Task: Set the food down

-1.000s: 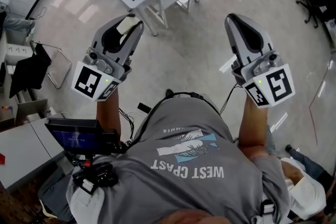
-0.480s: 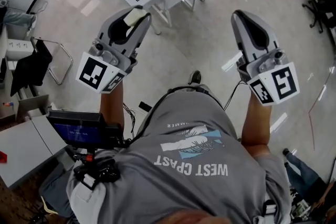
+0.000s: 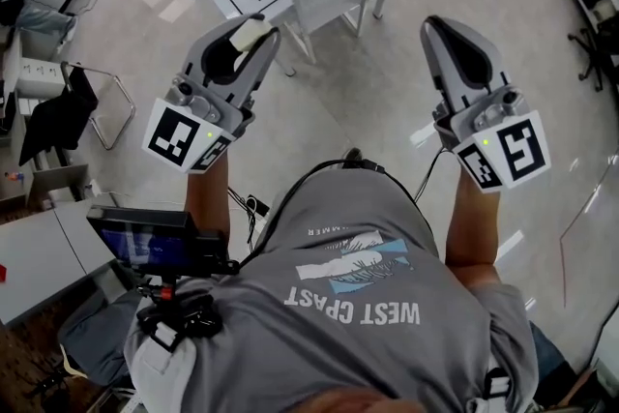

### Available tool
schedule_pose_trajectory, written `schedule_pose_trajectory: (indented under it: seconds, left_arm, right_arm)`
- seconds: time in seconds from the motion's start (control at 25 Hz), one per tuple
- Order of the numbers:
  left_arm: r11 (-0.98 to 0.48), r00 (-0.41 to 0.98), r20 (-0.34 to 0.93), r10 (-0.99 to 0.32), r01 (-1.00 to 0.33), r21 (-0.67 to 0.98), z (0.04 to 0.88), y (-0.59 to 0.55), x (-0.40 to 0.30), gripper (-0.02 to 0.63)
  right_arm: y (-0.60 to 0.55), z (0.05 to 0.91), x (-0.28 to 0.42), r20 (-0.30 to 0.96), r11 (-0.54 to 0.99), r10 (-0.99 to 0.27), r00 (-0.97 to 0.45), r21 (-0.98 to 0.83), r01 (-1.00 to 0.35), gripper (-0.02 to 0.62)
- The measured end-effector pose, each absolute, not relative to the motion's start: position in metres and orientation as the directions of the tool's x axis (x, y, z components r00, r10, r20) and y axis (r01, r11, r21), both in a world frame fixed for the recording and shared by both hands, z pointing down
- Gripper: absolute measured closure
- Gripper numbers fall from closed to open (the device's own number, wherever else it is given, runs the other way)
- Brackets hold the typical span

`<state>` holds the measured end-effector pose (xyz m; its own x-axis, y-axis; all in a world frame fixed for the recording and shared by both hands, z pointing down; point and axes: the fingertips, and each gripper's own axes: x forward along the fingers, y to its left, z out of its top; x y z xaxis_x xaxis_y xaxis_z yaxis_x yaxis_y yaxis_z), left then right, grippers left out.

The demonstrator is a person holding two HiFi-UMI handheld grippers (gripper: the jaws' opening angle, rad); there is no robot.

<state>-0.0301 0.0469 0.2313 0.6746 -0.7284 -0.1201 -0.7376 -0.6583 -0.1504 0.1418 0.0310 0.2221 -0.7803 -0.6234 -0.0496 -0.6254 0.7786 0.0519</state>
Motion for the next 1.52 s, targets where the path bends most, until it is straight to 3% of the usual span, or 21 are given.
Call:
schedule_pose_trajectory:
  seconds: [0.6,1.52]
  left_arm:
    - [-0.648,0.661,-0.107,-0.743,-0.750,-0.129,0.246,-0.017,-0.016,0.505]
    - [-0.737,0.751,-0.134,-0.646,-0.660,-0.149,0.238,-0.113,-0.108,0.505]
  right_arm:
    - [-0.036,0.242,0.149,-0.016,0.799,-0.601,-0.799,0.030,-0.601,0.588]
    - [-0.123,0.237,0.039,0.030,0.756,-0.653,-0.756,0.083,-0.649,0.588]
